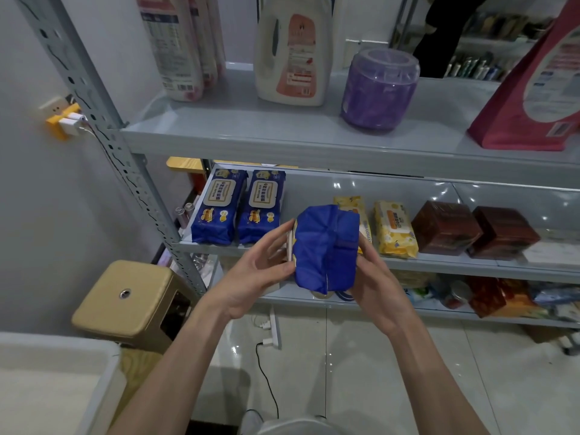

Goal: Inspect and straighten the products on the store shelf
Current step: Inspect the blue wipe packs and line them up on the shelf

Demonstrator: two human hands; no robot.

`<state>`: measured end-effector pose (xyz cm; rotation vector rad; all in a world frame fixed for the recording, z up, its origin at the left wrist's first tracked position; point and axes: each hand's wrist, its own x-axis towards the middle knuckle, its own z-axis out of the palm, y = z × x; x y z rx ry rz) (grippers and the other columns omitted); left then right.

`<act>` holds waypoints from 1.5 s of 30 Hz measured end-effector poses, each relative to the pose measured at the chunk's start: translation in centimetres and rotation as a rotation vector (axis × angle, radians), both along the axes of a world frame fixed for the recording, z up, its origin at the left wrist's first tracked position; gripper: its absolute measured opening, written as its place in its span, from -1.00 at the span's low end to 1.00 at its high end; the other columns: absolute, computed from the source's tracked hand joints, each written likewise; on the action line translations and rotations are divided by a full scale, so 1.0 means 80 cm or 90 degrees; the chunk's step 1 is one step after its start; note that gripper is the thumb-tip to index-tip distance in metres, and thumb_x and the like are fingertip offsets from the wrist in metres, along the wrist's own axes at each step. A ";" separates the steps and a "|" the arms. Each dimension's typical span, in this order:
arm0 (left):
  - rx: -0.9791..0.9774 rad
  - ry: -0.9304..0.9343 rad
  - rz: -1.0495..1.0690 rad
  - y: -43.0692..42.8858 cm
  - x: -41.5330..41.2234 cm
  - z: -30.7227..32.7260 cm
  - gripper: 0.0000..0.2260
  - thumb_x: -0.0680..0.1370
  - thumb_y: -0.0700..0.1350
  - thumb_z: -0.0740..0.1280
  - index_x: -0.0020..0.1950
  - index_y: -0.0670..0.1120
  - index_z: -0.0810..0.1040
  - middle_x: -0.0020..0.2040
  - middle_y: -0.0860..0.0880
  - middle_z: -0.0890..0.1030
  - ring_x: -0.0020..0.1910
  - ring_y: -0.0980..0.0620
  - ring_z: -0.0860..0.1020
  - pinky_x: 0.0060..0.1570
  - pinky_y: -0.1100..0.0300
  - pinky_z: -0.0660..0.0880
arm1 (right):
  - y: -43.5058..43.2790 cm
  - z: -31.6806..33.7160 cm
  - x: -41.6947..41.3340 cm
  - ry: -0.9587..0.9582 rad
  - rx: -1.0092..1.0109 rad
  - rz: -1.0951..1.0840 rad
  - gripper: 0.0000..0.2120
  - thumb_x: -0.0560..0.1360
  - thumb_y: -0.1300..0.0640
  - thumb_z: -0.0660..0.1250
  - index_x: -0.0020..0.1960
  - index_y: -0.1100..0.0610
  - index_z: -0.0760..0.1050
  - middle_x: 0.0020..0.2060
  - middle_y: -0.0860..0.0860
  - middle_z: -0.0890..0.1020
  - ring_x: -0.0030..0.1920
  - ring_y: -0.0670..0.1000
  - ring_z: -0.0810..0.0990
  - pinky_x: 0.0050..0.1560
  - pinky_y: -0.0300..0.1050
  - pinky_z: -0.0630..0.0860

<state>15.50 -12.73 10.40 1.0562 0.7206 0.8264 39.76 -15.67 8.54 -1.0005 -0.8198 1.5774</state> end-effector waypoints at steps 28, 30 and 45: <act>-0.066 0.023 0.061 0.009 -0.025 -0.015 -0.27 0.44 0.10 0.56 0.56 0.16 0.34 0.45 -0.12 0.50 0.37 -0.17 0.54 0.34 -0.11 0.45 | 0.009 0.034 -0.006 -0.247 0.077 0.161 -0.27 0.48 -0.07 0.51 0.54 -0.36 0.25 0.44 -0.27 0.46 0.46 -0.19 0.43 0.26 -0.17 0.54; -0.032 0.100 0.056 0.013 -0.018 -0.002 -0.45 0.60 0.08 0.40 0.56 0.26 0.31 0.41 -0.04 0.56 0.32 -0.07 0.59 0.27 -0.04 0.50 | 0.015 0.029 -0.003 -0.230 0.059 0.149 -0.28 0.51 -0.10 0.48 0.57 -0.32 0.23 0.45 -0.11 0.50 0.47 -0.04 0.47 0.36 0.01 0.48; -0.007 0.231 0.077 0.011 0.009 0.039 -0.54 0.60 0.23 0.22 0.50 0.41 0.25 0.16 0.18 0.68 0.15 0.13 0.65 0.00 0.16 0.60 | 0.021 0.025 -0.007 -0.276 0.045 0.059 -0.37 0.51 -0.17 0.33 0.56 -0.30 0.28 0.45 -0.16 0.52 0.46 -0.06 0.46 0.41 0.08 0.44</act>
